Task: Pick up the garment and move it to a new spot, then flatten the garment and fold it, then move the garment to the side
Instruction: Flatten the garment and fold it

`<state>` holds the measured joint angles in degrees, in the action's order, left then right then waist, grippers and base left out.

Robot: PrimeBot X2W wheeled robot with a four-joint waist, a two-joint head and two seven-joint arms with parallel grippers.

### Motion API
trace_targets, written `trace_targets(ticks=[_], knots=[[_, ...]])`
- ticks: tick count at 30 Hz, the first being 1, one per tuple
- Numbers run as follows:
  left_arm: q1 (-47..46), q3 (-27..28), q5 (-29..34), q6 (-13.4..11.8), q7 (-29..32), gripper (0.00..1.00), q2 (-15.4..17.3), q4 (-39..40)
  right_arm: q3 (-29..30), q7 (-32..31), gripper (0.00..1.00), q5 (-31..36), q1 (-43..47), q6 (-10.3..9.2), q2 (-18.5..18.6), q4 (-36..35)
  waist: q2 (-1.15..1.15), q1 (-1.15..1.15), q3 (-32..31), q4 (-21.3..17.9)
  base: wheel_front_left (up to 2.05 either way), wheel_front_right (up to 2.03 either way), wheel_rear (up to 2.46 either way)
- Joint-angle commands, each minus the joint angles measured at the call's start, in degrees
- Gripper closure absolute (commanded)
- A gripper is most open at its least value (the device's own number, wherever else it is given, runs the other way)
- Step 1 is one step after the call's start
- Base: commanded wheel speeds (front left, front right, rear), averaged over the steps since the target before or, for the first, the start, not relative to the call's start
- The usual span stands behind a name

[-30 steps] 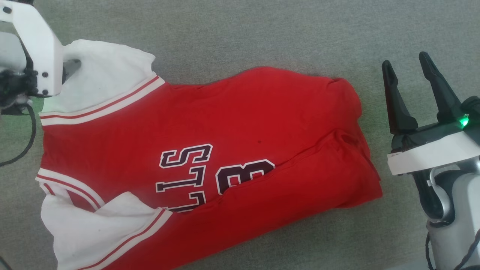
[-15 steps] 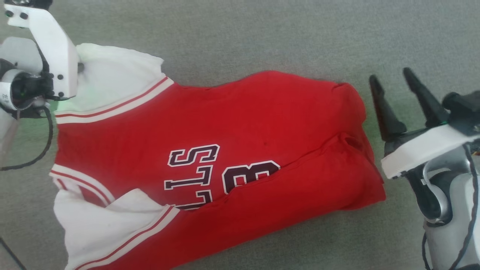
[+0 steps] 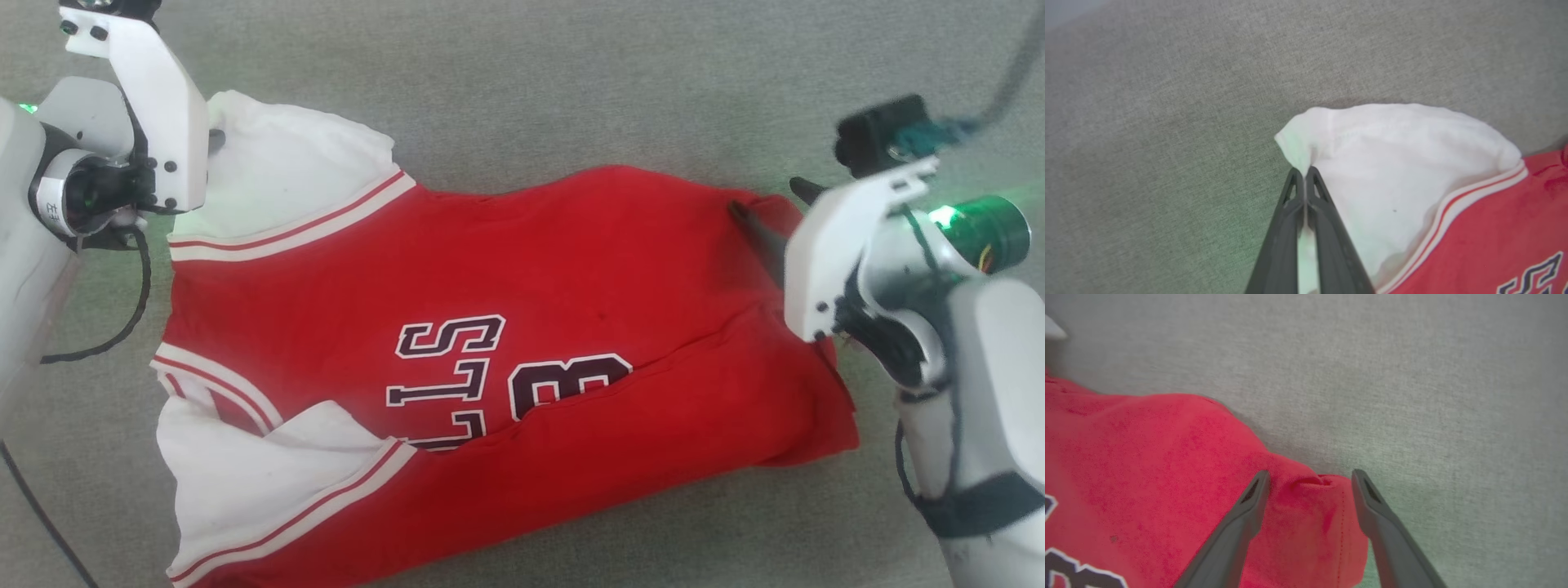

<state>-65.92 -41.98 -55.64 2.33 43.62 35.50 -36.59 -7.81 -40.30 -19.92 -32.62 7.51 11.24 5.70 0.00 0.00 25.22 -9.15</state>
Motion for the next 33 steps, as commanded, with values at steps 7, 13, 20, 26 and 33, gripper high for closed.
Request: trace_targets(ticks=[7, 13, 20, 26, 33], knots=[[-1.78, -0.48, 0.98, 1.28, -1.65, 1.00, -1.65, -1.70, -5.67, -9.65, 0.99, -0.41, -7.00, -0.08, 2.26, 9.38, 0.00, 0.00, 0.60, 1.16, 0.00, 0.00, 0.00], [-3.01, -0.57, 1.11, 2.17, -3.52, 1.00, -2.85, -2.89, -7.08, -8.63, 1.00, -2.05, -10.21, -0.09, 3.25, 12.51, 0.00, 0.00, 0.51, 2.05, 0.00, 0.00, 0.00], [-3.61, -0.44, -0.26, 2.12, -2.05, 1.00, -3.09, -2.88, -8.36, -5.76, 1.00, -3.89, -9.69, -0.08, 5.97, 11.05, 0.00, 0.00, -1.59, 3.83, 0.00, 0.00, 0.00], [-1.42, -0.80, -1.38, -0.68, 1.52, 1.00, -2.27, 1.86, -8.83, -5.41, 1.00, -5.36, -6.29, -0.08, 9.95, 6.39, 0.00, 0.00, -4.10, 6.10, 0.00, 0.00, 0.00], [3.70, -0.81, -2.78, -6.02, 5.12, 1.00, 0.56, 13.02, -8.30, -6.63, 1.00, -7.00, -1.12, -0.08, 14.10, 0.80, 0.00, 0.00, -6.51, 8.27, 0.00, 0.00, 0.00]])
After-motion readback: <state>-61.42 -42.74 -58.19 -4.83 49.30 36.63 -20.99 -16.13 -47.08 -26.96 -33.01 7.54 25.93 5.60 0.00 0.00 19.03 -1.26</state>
